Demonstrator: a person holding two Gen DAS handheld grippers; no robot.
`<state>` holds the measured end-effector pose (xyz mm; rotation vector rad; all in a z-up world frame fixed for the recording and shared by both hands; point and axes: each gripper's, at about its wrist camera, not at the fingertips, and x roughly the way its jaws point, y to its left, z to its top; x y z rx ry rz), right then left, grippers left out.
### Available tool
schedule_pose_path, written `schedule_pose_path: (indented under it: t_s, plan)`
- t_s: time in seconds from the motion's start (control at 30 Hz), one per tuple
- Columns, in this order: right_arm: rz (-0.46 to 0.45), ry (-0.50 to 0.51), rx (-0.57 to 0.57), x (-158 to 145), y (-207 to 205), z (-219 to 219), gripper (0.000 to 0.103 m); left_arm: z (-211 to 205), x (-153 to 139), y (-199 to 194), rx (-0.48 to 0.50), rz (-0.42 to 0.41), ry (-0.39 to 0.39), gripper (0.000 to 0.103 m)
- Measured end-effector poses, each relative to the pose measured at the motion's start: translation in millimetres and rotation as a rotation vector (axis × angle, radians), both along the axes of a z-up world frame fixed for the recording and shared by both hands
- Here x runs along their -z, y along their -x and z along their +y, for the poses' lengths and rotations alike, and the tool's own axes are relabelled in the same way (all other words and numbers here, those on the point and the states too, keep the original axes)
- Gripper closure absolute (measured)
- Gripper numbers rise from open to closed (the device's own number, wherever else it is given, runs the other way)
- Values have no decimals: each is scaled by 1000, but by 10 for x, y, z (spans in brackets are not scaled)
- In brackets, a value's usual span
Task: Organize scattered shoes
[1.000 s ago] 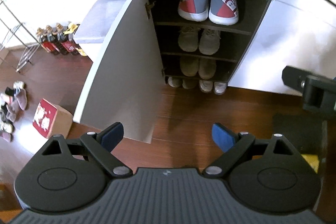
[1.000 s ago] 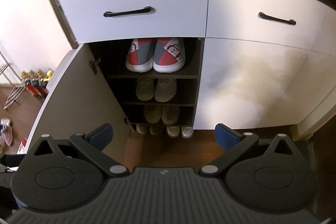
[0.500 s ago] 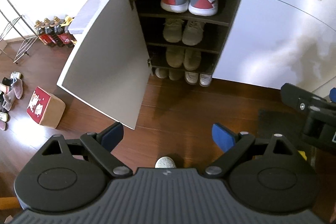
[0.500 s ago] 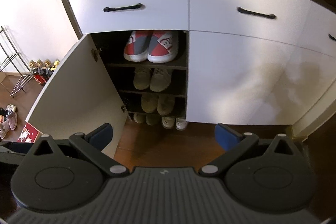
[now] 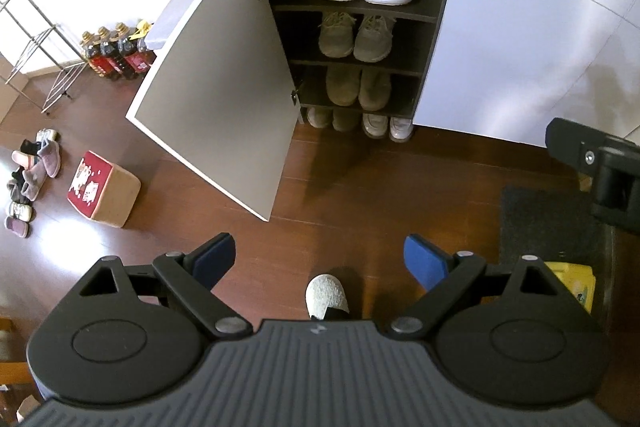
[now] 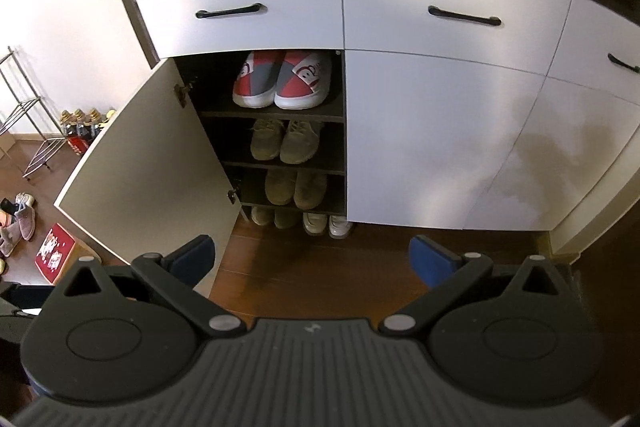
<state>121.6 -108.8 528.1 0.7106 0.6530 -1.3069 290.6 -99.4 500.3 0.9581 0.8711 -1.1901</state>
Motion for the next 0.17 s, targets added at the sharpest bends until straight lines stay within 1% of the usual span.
schedule_pose_path:
  t_s: [0.17]
  plan:
    - [11,23,-12,-47,-34,58,1,62,-60,43,28,-2,20,9]
